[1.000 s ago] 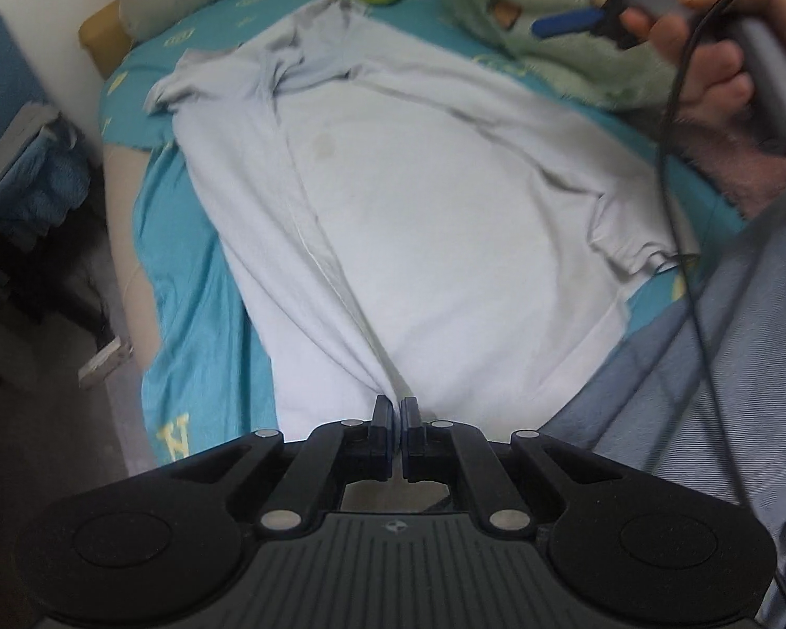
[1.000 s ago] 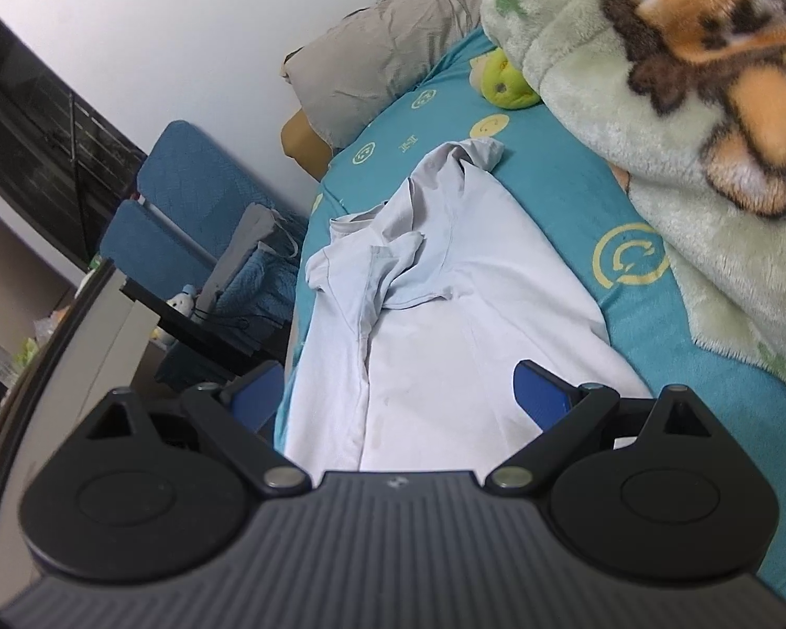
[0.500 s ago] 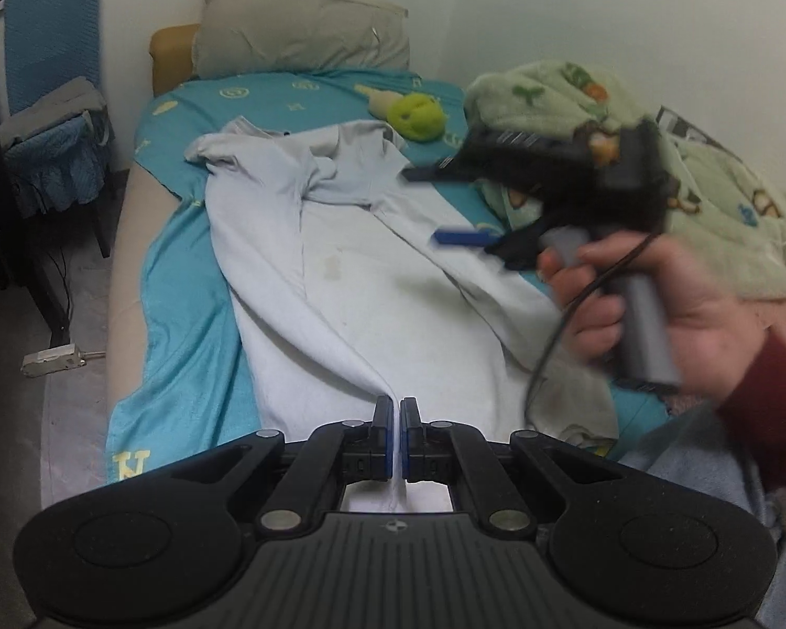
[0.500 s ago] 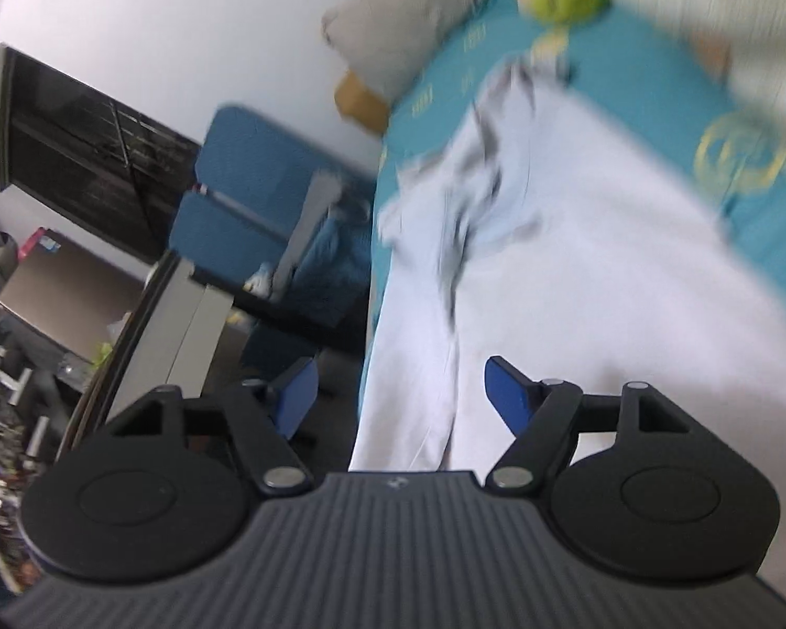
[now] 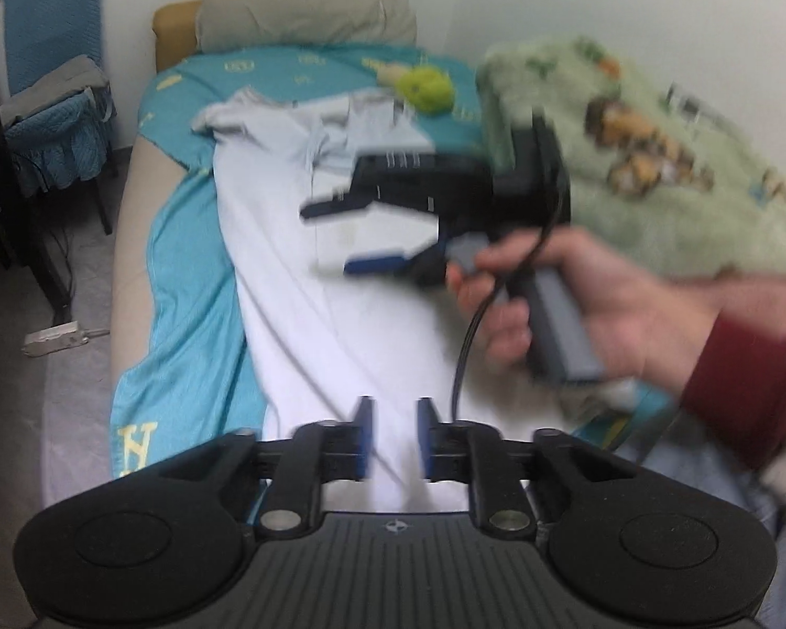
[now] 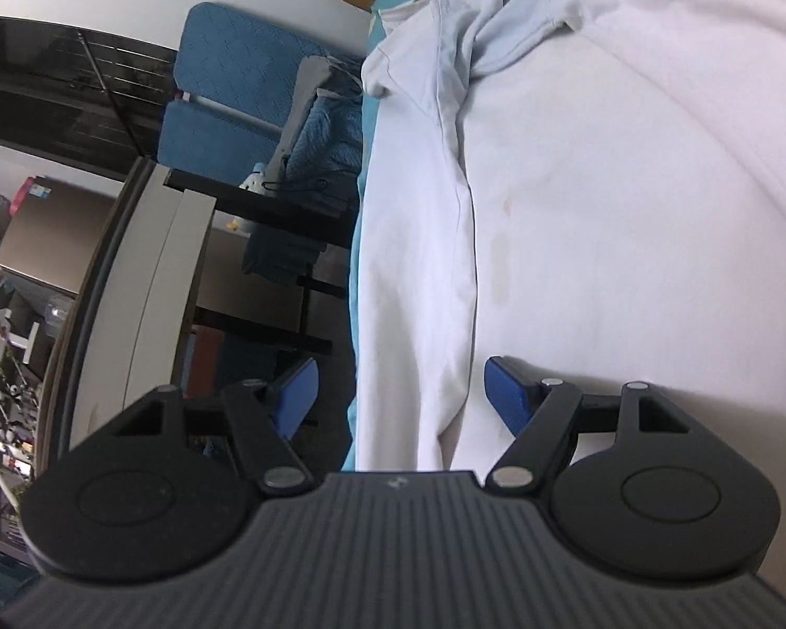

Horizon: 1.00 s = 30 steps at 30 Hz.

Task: Fold clothes
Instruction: 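Grasp the hem with the left gripper and lift it toward the collar, then pull the hem over the collar with the left gripper and release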

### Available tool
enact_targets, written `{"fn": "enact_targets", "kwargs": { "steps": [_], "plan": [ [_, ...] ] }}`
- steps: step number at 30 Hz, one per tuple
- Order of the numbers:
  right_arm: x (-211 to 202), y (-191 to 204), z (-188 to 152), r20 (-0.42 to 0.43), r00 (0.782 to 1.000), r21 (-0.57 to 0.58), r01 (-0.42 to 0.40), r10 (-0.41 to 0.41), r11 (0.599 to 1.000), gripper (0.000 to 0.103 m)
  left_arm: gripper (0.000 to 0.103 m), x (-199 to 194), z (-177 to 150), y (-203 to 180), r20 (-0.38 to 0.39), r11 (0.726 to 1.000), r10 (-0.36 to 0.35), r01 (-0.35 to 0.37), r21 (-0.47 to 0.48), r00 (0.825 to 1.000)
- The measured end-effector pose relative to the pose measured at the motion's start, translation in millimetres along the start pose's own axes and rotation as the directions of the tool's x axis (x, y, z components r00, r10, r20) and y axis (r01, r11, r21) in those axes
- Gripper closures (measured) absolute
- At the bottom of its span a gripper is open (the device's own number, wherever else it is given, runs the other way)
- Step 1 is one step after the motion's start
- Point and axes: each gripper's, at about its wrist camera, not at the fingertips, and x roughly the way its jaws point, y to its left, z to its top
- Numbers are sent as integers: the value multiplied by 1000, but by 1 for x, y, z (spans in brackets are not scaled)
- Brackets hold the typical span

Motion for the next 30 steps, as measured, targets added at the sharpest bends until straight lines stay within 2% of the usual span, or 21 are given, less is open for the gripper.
{"fn": "enact_targets", "kwargs": {
  "steps": [4, 7, 10, 11, 12, 13, 14, 15, 19, 24, 26, 30],
  "plan": [
    [12, 0, 15, 8, 1000, -65, 21, -21, 998, 40, 57, 30, -1, -12, -98, 998, 8, -2, 61, 995],
    [24, 1, 22, 1, 999, -114, 43, -43, 993, 46, 50, 48, -4, -25, -165, 992, 34, -12, 129, 986],
    [38, 8, 23, -15, 997, -204, 73, -78, 976, 51, 49, 68, -12, -35, -238, 978, 98, -49, 201, 966],
    [42, 10, 22, -22, 996, -236, 77, -85, 969, 56, 51, 72, -13, -35, -256, 977, 106, -52, 208, 961],
    [46, 13, 22, -26, 995, -265, 83, -93, 961, 63, 59, 76, -14, -34, -272, 977, 104, -47, 207, 957],
    [51, 15, 22, -30, 994, -283, 89, -102, 955, 83, 80, 78, -15, -32, -282, 979, 99, -43, 200, 954],
    [55, 17, 22, -35, 993, -298, 95, -110, 950, 96, 92, 78, -15, -29, -279, 982, 93, -41, 187, 956],
    [55, 18, 22, -28, 993, -306, 97, -111, 947, 96, 100, 75, -15, -25, -264, 985, 78, -34, 169, 961],
    [40, 27, 26, 20, 996, -315, 85, -82, 945, 97, 100, 50, -12, -18, -164, 993, -12, 31, 116, 986],
    [6, 43, 36, 112, 992, -306, 84, -52, 948, 97, 100, 26, -5, -28, -81, 988, -107, 115, 107, 991],
    [-4, 45, 39, 140, 988, -305, 113, -72, 946, 97, 100, 28, -3, -39, -72, 982, -122, 131, 136, 990],
    [-13, 35, 45, 181, 970, -299, 213, -164, 930, 97, 100, 57, -3, -56, -127, 973, -155, 173, 152, 980]
  ]
}}
